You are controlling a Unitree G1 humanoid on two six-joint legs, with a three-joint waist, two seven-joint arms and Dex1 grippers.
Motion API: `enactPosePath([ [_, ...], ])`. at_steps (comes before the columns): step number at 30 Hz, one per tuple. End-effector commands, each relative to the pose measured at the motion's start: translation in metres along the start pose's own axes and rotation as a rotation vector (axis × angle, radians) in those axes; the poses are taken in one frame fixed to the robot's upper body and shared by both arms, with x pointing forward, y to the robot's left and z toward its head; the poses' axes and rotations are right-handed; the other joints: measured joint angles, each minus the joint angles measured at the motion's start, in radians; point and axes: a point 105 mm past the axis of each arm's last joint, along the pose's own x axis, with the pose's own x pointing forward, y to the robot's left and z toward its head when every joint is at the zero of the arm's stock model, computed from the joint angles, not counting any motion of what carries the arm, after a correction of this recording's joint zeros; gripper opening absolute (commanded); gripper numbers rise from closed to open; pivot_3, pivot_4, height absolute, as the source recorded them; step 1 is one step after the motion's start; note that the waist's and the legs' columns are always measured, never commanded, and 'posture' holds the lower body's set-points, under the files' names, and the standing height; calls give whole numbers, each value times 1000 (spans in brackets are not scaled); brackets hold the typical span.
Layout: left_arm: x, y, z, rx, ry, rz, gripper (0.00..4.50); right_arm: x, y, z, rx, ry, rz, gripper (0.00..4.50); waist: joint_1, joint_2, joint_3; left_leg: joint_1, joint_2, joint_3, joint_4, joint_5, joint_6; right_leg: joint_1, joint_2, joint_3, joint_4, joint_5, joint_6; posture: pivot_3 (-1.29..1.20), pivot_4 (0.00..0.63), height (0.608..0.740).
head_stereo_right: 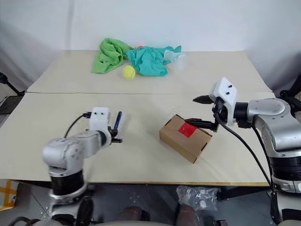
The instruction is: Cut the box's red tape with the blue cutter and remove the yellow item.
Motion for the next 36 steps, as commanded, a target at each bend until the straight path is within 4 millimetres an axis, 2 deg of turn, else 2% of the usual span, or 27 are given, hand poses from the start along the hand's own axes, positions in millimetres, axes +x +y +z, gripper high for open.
enactPosePath([
  [1, -5, -18, 12, 118, -58, -160, 448, 3, 7, 27, -67, -67, 11, 4500, 0, -1, -1, 0, 0, 0, 0, 0, 0, 0, 0, 0, 0, 0, 0, 0, 0, 740],
  [7, -28, -29, 7, 417, -141, -465, 432, 12, 29, 36, -73, -96, 64, 4500, -15, -6, -4, -1, 2, 1, -2, -1, -1, -4, 1, 2, 1, 0, -2, 0, 0, 740],
  [10, -40, -30, -7, 541, -145, -614, 432, 23, 47, 36, -77, -92, 117, 4500, -21, -7, -5, -1, 2, 2, -3, -1, -1, -4, 2, 2, 0, 0, -2, 0, 0, 740],
  [13, -57, -29, -29, 705, -150, -789, 432, 47, 67, 31, -107, -66, 150, 4500, -31, -9, -6, -1, 3, 5, -4, -1, -1, -5, 4, 4, 0, -1, -4, 0, 0, 740],
  [16, -50, -21, -47, 787, -137, -817, 432, 70, 97, 24, -119, -65, 222, 4500, -31, -8, -9, 1, 5, 8, -5, -1, -1, -7, 7, 6, 2, -1, -6, 0, 0, 740],
  [18, -48, -20, -53, 820, -144, -834, 432, 78, 105, 20, -125, -56, 229, 4500, -21, -8, -10, 1, 7, 9, -5, -1, -1, -8, 8, 7, 3, -1, -7, 0, 0, 740],
  [21, -42, -18, -61, 877, -139, -853, 432, 103, 124, 1, -188, 21, 265, 4500, -19, -11, -16, 0, 7, 10, -3, -2, 0, -8, 8, 8, 4, -1, -7, 0, 0, 740],
  [23, -38, -14, -67, 925, -106, -856, 432, 109, 136, -4, -204, 36, 306, 4500, -21, -13, -20, 0, 7, 11, -3, -2, 1, -10, 8, 9, 5, -1, -7, 0, 0, 740],
  [26, -32, -2, -76, 1009, -1, -828, 432, 118, 137, -7, -172, 42, 292, 4500, -22, -16, -25, -1, 5, 15, -3, -3, 2, -14, 9, 13, 7, -1, -7, 0, 0, 740],
  [29, -28, 2, -77, 1059, 37, -805, 432, 123, 138, -11, -172, 56, 296, 4500, -23, -17, -32, -2, 5, 16, -3, -3, 2, -14, 10, 13, 8, -1, -7, 0, 0, 740],
  [31, -27, 1, -77, 1085, 48, -792, 432, 126, 138, -12, -165, 58, 293, 4500, -24, -17, -36, -1, 5, 17, -3, -3, 2, -14, 10, 14, 8, -1, -7, 0, 0, 740],
  [36, -27, -11, -76, 1021, 16, -767, 432, 124, 140, -25, -83, 72, 282, 4500, -21, -15, -46, 0, 8, 18, -3, -3, 2, -14, 11, 16, 9, -1, -7, 0, 0, 740],
])
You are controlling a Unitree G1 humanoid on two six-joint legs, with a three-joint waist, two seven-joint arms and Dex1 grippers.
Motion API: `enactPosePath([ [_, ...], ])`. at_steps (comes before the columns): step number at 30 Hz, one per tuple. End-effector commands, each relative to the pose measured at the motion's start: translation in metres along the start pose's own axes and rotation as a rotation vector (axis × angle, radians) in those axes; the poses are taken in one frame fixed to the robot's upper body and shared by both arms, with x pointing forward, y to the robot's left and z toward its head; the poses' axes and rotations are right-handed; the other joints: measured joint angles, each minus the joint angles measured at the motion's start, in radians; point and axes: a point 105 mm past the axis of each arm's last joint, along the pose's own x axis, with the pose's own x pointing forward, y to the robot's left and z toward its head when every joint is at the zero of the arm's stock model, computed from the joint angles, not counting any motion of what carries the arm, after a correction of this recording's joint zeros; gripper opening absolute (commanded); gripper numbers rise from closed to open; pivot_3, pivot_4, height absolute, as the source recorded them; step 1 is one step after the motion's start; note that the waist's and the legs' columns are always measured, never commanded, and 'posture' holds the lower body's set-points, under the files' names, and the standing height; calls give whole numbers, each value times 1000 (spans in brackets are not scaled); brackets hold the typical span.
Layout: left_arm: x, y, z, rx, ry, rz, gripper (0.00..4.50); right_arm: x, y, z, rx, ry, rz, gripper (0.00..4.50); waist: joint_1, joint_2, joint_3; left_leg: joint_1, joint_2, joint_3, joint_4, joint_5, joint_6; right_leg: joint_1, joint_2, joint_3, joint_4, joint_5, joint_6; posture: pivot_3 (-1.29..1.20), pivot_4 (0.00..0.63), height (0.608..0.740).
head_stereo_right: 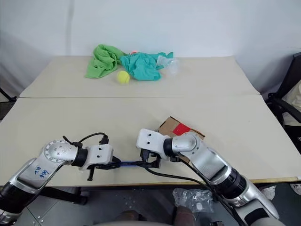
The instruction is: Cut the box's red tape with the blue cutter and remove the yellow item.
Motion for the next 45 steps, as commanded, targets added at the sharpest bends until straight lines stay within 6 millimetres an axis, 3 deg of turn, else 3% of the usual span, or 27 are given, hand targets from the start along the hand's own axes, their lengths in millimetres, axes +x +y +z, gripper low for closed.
enactPosePath([
  [1, 6, -3, -1, -53, 9, 37, 432, -4, 2, -2, 55, -31, -6, 4500, 3, 1, -5, 0, 1, 0, 0, 0, 0, 0, 0, 0, 0, 0, 0, 0, 0, 740],
  [2, 7, -4, 0, -64, 1, 43, 432, -5, 3, -2, 75, -43, -2, 4500, 3, 2, -7, 0, 1, 0, 1, -1, 1, 0, 0, 0, 0, 0, 0, 0, 0, 740],
  [5, 12, -13, 0, -81, 0, 36, 432, -8, 7, -4, 131, -68, 8, 3916, 3, 2, -11, 0, 2, 1, 3, -2, 3, 1, -1, 1, 1, 0, 0, 0, 0, 740],
  [16, 23, -33, -1, -125, 9, -22, 432, -5, 22, -25, 212, -37, 31, 33, 2, 4, -26, 3, 2, 2, 4, -7, 7, 4, -1, 2, 0, 0, 0, 0, 0, 740],
  [40, 26, -38, 2, -122, 32, -85, 432, 4, 25, -57, 147, 63, 36, 33, 1, 12, -35, 16, 3, 5, 4, -14, 10, 15, 0, 3, -3, -1, -2, 0, 0, 740],
  [41, 26, -38, 2, -123, 34, -85, 432, 4, 26, -57, 146, 62, 37, 33, 1, 9, -14, 17, 3, 5, 4, -14, 10, 15, 0, 3, -3, -1, -2, 0, 150, 740],
  [42, 26, -38, 1, -123, 37, -87, 432, 4, 26, -55, 138, 59, 38, 33, 0, 13, 7, 16, 3, 5, 4, -16, 11, 15, 0, 4, -4, -2, -3, 0, 150, 740],
  [43, 26, -38, 1, -123, 38, -89, 432, 4, 27, -54, 130, 56, 40, 33, 1, 11, 22, 25, 4, 7, 4, -18, 13, 25, -2, 4, -6, -5, -8, 0, 150, 740],
  [44, 26, -39, 1, -123, 39, -90, 432, 4, 27, -52, 120, 50, 41, 33, 0, 15, 26, 30, 6, 5, 4, -23, 15, 31, -3, 2, -15, -12, -19, 0, 150, 740],
  [45, 26, -39, 1, -123, 39, -91, 432, 4, 27, -51, 114, 45, 41, 33, 0, 19, 29, 28, 6, 4, 4, -21, 15, 31, -2, 3, -14, -13, -21, 0, 150, 740],
])
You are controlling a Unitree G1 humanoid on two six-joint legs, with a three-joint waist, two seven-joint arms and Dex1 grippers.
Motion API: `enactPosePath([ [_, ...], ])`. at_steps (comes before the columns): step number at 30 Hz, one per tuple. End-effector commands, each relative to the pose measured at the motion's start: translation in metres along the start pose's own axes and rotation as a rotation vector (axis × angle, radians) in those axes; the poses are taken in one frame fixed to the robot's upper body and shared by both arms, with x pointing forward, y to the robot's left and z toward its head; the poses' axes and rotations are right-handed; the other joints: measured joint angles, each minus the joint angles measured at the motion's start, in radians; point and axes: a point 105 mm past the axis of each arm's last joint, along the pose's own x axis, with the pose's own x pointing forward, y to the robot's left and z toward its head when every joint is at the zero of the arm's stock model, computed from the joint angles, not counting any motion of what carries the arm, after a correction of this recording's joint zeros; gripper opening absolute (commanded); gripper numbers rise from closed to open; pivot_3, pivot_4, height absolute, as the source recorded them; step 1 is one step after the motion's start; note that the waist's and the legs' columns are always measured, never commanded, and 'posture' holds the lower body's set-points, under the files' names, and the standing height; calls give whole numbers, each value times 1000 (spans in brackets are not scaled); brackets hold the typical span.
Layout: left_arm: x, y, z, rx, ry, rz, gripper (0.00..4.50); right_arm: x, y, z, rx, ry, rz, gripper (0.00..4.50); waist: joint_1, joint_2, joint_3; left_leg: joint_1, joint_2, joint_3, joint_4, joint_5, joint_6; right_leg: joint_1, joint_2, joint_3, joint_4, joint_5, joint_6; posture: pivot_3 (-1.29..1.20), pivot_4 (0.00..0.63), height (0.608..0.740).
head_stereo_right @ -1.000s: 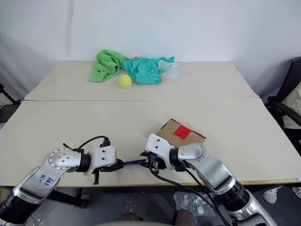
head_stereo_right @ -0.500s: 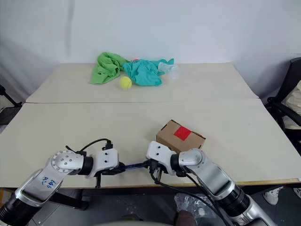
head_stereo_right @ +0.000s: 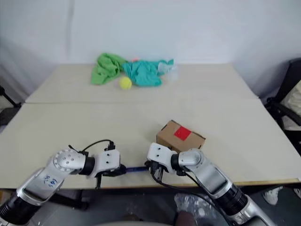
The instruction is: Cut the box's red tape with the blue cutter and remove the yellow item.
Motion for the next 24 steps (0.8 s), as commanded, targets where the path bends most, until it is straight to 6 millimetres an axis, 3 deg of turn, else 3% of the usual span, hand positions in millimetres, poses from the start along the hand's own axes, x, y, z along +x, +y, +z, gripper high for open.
enactPosePath([
  [1, 13, -17, -12, -50, 39, -83, 432, 1, 7, 5, -24, -12, 33, 33, 0, 6, 5, 4, -1, 0, 1, 1, -4, -1, -1, 2, 7, 1, 1, 0, 150, 740],
  [5, 14, -18, -12, -54, 48, -87, 432, -5, 4, 18, -37, -59, 18, 33, 1, 12, 9, 7, 0, -6, 0, -3, -8, 0, -1, 0, 13, 0, 1, 0, 150, 740],
  [14, 15, -17, -12, -69, 54, -75, 432, -22, 8, 22, -34, -60, 46, 33, 2, 15, 22, 6, 0, -7, 1, -5, -7, 2, 0, -2, 10, -1, 0, 0, 150, 740],
  [24, 16, -17, -11, -74, 54, -76, 432, -19, 9, 2, -21, 8, 60, 33, 2, 14, 29, 5, 0, -10, 0, -5, -7, 2, -3, -1, 8, -1, 0, 0, 150, 740],
])
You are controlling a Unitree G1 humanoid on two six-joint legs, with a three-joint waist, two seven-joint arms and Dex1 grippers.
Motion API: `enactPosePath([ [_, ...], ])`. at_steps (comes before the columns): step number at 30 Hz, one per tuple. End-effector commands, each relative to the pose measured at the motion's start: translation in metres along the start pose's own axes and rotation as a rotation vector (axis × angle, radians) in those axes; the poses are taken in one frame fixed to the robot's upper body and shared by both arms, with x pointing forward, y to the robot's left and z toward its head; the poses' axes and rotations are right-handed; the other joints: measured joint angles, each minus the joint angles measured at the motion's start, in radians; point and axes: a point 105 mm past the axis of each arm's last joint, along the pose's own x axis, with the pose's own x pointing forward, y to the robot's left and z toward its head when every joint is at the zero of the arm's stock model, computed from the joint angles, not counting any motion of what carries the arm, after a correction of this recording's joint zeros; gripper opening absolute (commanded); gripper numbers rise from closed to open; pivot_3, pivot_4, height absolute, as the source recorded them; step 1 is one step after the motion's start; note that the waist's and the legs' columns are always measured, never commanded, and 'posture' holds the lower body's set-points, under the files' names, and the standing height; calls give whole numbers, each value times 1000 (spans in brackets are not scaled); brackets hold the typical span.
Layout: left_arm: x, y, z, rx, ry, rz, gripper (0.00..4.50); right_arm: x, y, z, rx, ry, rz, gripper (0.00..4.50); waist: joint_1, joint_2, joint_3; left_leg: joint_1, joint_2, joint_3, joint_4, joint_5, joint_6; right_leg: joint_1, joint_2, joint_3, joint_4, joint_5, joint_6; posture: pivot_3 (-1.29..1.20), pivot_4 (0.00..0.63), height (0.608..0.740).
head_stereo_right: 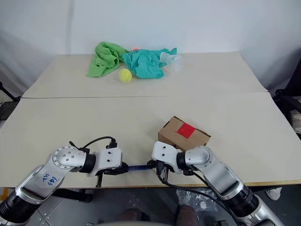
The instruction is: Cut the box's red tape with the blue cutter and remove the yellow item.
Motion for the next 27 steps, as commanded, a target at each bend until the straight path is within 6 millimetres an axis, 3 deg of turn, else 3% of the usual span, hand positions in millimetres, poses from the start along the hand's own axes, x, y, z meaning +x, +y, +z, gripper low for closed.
enactPosePath([
  [1, 16, -14, -19, -73, 58, -63, 432, 3, 3, -3, -14, 7, 14, 33, 0, 0, 1, 0, 0, 0, 0, 0, 0, 0, -1, 0, 0, 0, 0, 0, 150, 740],
  [27, 16, -13, -20, -73, 63, -54, 432, 27, 9, 1, -58, -9, 92, 33, 0, 2, 7, 0, 0, -3, -2, -3, -5, 0, -7, -3, -4, -1, 3, 0, 150, 740],
])
